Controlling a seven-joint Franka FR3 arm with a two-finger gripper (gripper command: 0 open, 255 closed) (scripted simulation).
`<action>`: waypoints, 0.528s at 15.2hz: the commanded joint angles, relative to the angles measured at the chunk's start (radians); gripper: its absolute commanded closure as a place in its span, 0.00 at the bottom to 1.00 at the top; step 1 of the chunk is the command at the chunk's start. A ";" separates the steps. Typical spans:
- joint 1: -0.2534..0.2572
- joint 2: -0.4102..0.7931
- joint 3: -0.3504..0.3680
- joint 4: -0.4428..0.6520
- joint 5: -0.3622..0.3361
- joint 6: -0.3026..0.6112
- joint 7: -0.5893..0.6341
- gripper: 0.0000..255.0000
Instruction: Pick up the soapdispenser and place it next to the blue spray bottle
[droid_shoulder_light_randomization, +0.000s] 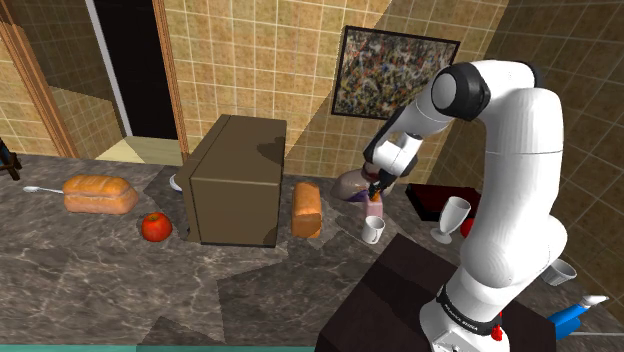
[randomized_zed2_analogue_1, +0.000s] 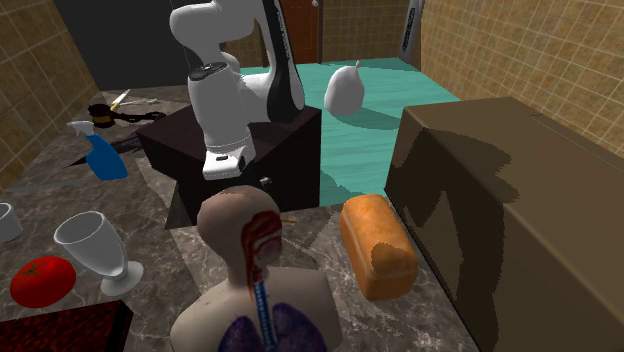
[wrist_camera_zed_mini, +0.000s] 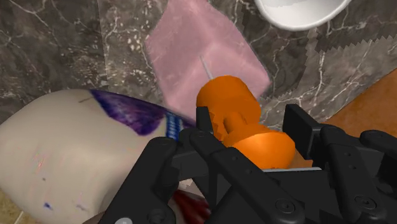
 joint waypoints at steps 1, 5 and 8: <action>0.027 -0.025 -0.028 -0.009 -0.031 -0.016 0.031 1.00; 0.073 -0.077 -0.086 -0.026 -0.098 -0.052 0.090 1.00; 0.105 -0.115 -0.128 -0.036 -0.152 -0.078 0.135 1.00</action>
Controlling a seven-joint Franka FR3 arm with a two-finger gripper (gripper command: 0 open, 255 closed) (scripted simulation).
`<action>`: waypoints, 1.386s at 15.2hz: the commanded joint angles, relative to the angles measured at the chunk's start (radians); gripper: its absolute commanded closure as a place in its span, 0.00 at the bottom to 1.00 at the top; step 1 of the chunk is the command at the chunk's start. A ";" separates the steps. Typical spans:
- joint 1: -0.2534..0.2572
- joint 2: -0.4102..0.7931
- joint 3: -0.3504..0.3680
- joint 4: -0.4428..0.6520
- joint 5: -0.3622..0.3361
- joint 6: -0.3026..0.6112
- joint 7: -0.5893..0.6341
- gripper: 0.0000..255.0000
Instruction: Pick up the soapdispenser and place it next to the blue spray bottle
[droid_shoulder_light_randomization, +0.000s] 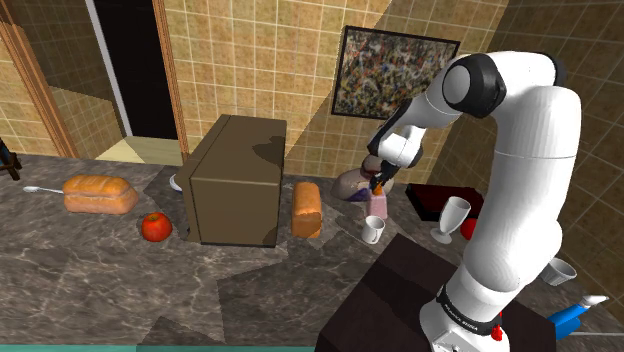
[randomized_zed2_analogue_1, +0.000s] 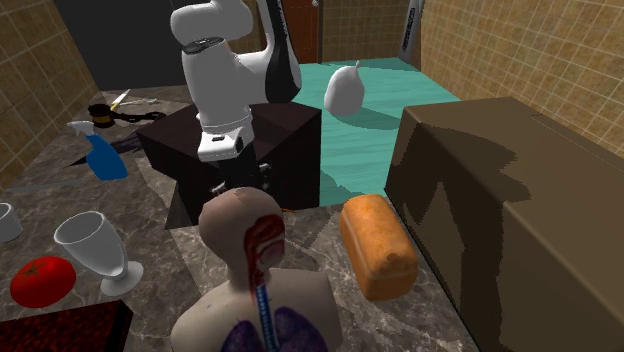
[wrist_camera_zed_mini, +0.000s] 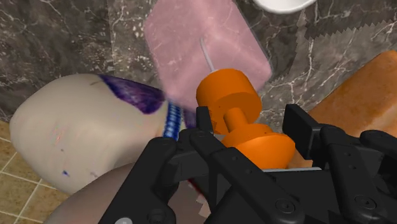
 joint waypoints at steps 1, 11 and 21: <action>0.022 -0.030 -0.028 -0.011 -0.037 -0.016 0.029 1.00; 0.106 -0.158 -0.143 -0.024 -0.234 -0.111 0.184 1.00; 0.143 -0.281 -0.200 -0.007 -0.418 -0.220 0.325 1.00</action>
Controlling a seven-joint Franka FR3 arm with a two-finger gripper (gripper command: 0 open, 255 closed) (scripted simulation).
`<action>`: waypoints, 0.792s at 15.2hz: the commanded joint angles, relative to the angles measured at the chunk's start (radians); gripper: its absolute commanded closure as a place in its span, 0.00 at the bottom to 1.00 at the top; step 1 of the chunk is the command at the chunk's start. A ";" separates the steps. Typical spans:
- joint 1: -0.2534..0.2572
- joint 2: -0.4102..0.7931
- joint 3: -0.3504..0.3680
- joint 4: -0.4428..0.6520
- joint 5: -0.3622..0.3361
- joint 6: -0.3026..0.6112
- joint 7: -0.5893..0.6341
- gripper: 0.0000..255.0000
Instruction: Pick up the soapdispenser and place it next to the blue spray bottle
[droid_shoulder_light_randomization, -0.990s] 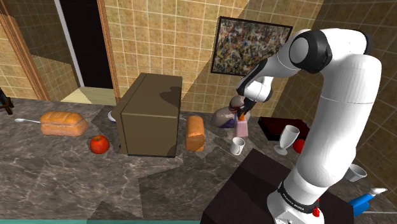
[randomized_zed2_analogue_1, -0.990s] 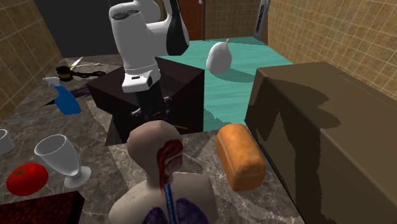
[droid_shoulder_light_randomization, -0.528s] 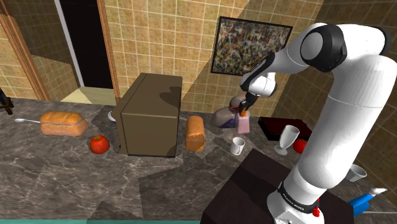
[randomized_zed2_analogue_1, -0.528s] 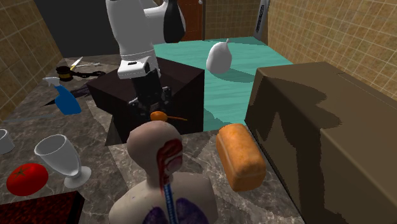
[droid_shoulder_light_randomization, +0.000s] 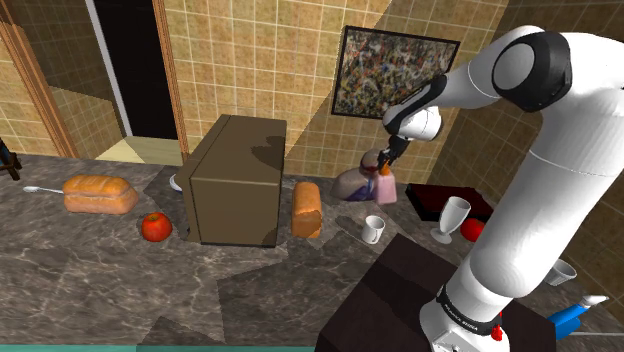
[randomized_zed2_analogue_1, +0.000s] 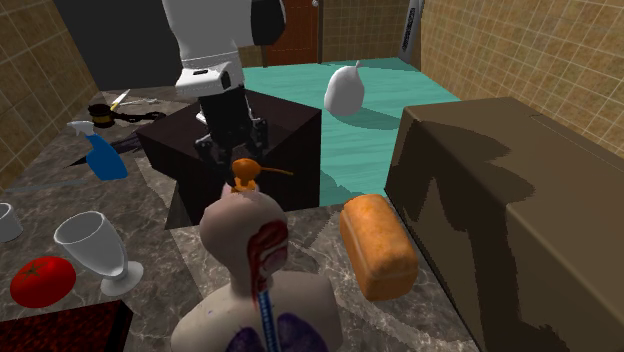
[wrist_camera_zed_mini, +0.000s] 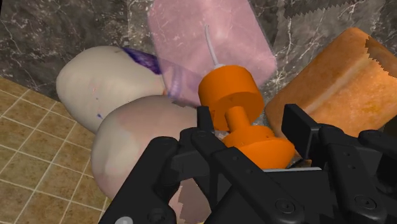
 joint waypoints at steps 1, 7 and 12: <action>0.004 -0.026 -0.006 0.004 -0.035 -0.022 0.028 1.00; 0.006 -0.090 -0.011 0.030 -0.116 -0.097 0.090 1.00; 0.003 -0.136 -0.007 0.059 -0.166 -0.162 0.129 1.00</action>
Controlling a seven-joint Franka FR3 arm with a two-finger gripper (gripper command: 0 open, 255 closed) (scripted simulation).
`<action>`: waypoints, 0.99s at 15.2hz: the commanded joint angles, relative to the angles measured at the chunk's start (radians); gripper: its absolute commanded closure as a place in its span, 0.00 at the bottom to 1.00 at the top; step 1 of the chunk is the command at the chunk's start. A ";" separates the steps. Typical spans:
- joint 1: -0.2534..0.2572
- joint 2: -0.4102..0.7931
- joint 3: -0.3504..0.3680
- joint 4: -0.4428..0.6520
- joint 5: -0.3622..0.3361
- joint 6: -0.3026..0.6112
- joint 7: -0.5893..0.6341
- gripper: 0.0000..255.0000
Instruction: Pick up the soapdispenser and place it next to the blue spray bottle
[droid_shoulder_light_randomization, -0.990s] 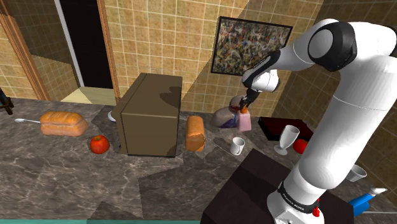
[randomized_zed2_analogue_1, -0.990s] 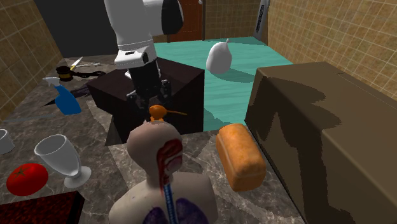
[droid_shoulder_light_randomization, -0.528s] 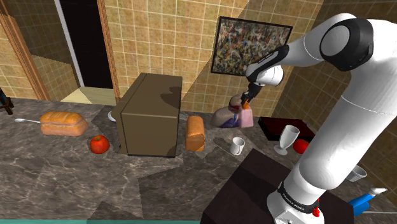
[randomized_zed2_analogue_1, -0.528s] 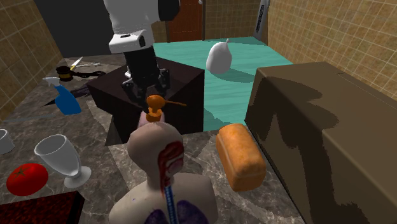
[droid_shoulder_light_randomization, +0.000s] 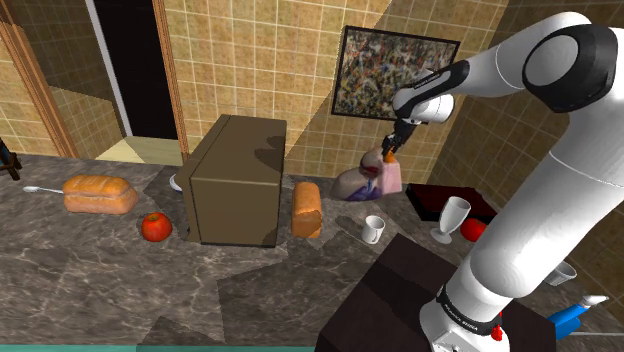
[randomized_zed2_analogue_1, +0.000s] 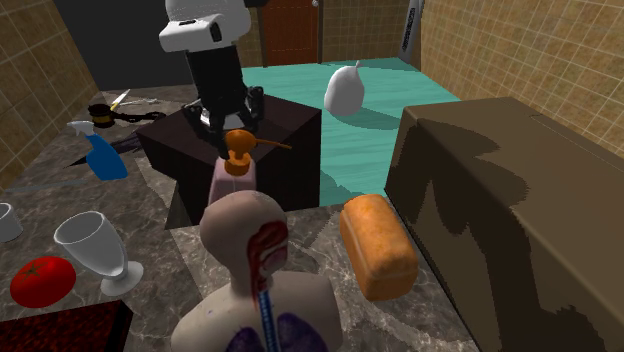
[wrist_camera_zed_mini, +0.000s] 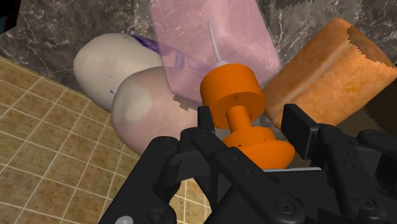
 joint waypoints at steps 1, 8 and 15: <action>-0.001 -0.016 0.003 0.015 -0.018 -0.028 0.016 1.00; -0.005 -0.068 0.014 0.067 -0.064 -0.121 0.053 1.00; -0.008 -0.105 0.025 0.129 -0.092 -0.215 0.078 1.00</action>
